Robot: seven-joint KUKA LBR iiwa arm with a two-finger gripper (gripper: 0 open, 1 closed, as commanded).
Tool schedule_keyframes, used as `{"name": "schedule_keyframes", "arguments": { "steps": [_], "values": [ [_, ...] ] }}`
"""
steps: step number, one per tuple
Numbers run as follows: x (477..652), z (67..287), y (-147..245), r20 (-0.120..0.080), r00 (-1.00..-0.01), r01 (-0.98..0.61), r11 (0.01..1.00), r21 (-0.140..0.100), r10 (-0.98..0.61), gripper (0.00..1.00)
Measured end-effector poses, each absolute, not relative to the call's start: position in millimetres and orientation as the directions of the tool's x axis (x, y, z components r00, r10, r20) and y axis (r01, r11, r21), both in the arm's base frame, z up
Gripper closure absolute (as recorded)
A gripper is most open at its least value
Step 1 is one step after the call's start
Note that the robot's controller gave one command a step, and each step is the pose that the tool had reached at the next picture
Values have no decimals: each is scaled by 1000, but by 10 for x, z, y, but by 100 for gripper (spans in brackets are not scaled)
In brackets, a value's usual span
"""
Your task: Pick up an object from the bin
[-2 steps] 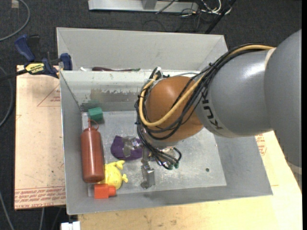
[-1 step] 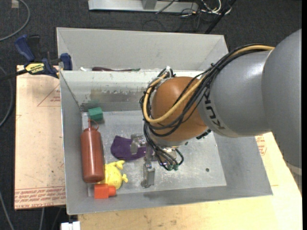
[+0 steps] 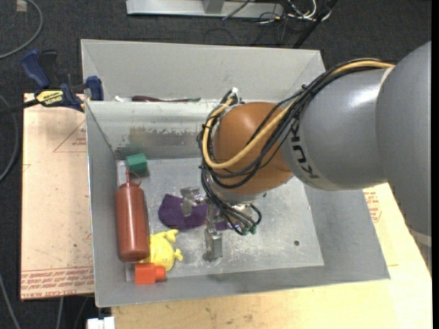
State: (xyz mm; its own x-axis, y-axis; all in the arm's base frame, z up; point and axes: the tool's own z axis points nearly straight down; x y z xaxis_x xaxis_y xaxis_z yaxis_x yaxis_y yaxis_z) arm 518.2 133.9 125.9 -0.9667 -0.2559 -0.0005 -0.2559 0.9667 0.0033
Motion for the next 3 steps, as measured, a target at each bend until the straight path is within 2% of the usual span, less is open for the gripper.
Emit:
{"name": "schedule_keyframes", "arguments": {
  "steps": [1,2,3],
  "values": [
    [5403,1160,893,1,-964,266,964,4,266,100],
    [5419,1151,860,1,-963,271,963,3,271,100],
    [5472,1448,765,5,-968,250,968,3,250,100]
  ]
}}
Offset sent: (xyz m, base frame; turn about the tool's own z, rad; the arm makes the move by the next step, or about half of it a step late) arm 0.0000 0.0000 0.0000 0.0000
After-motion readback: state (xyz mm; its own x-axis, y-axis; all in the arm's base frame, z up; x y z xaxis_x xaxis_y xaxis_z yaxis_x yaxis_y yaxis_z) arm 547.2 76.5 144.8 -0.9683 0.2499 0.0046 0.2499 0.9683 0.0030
